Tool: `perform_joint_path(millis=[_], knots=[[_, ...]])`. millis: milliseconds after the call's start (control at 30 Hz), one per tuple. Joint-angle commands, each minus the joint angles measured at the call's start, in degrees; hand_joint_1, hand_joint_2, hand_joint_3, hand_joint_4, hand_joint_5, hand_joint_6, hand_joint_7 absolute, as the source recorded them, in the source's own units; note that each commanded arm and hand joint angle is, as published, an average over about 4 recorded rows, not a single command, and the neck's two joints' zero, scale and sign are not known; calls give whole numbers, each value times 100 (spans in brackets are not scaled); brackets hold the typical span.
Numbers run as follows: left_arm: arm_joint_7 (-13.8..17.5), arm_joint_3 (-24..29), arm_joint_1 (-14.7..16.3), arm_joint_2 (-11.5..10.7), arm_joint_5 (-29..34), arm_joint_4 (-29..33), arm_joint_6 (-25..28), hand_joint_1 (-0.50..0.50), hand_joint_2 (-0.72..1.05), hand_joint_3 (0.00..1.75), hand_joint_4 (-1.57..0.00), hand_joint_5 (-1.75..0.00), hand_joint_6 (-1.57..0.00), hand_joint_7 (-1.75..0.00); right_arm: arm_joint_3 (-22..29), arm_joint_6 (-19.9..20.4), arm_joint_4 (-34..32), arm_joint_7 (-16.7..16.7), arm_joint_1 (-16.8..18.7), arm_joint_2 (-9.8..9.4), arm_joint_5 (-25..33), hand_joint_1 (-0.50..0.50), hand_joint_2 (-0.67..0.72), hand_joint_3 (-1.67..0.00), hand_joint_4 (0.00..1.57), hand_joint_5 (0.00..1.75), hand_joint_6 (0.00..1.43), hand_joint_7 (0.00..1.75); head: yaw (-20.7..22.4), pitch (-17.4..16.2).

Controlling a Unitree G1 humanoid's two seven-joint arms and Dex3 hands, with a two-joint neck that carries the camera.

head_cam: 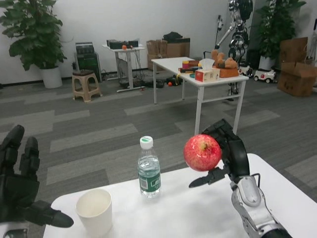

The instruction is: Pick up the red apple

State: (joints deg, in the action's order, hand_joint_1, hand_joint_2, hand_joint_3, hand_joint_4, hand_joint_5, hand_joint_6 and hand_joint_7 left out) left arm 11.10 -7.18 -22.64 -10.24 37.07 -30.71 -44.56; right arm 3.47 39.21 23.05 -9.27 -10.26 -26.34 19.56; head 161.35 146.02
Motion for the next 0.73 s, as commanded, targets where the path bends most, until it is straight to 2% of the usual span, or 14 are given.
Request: perform_joint_path(millis=[33, 133, 267, 533, 733], knots=[[15, 32, 49, -84, 11, 74, 0, -43, -46, 9, 0, 0, 0, -42, 2, 61, 97, -31, -110, -29, 40, 0, 3, -16, 49, 145, 103, 161, -10, -99], [15, 32, 49, -84, 11, 79, 0, -43, -46, 2, 0, 0, 0, -42, -5, 61, 139, -31, -117, -20, 40, 0, 3, -16, 49, 145, 103, 161, -27, -153], [15, 32, 49, -84, 11, 83, 0, -43, -46, 9, 0, 0, 0, -42, -13, 61, 156, -26, -121, -20, 40, 0, 3, -16, 50, 145, 103, 161, -50, -190], [15, 32, 49, -79, 11, 83, 0, -43, -46, 7, 0, 0, 0, -42, -13, 61, 156, -22, -117, -20, 40, 0, 3, -16, 51, 145, 103, 161, -44, -176], [15, 41, 49, -75, 11, 83, 0, -43, -46, 6, 0, 0, 0, -42, -10, 61, 165, -22, -117, -20, 40, 0, 1, -16, 51, 145, 103, 161, -22, -43]])
